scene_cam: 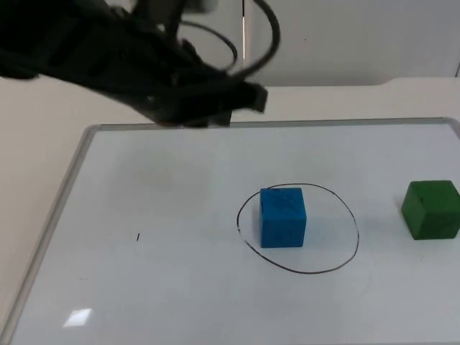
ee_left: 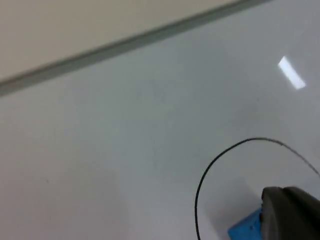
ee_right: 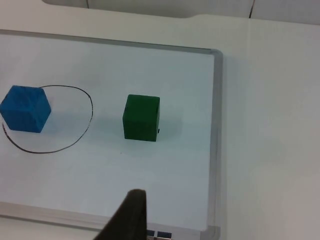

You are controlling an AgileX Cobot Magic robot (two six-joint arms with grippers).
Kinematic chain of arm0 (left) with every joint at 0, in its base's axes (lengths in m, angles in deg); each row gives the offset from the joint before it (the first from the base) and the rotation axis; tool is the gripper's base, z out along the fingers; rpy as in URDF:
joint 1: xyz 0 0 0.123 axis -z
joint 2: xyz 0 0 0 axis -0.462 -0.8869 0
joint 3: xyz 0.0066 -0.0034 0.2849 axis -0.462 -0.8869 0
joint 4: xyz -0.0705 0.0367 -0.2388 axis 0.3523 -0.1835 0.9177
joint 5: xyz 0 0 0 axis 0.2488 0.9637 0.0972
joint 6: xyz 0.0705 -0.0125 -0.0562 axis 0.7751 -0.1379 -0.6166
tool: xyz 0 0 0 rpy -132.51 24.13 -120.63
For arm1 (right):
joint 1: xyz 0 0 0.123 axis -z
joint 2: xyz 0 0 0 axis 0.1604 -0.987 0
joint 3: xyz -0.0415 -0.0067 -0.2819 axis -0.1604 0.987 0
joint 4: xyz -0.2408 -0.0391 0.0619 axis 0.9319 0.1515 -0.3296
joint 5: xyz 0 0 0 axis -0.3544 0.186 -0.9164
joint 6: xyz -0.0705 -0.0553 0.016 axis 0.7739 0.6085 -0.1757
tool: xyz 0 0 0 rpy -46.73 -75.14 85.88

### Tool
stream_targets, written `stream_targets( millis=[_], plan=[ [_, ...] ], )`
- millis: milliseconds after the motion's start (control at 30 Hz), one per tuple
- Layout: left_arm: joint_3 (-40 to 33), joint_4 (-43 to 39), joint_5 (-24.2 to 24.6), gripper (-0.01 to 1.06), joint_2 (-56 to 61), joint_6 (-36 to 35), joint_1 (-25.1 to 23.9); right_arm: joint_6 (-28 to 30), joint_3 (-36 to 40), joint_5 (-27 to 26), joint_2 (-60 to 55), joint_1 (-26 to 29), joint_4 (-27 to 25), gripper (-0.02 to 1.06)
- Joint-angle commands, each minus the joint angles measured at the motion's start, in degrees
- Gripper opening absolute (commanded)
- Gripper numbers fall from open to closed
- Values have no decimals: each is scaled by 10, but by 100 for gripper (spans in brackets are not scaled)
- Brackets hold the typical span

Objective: Push the two cubes into the marked area.

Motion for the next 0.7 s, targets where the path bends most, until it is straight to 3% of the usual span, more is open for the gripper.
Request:
stream_targets(
  millis=[0, 667],
  plan=[
    [1, -16, 12, 0, 36, -1, -4, 1, 0, -4, 2, 3, -1, 105],
    [-19, -77, 37, 0, 259, -7, -11, 1, 0, -4, 2, 3, -1, 105]
  ],
)
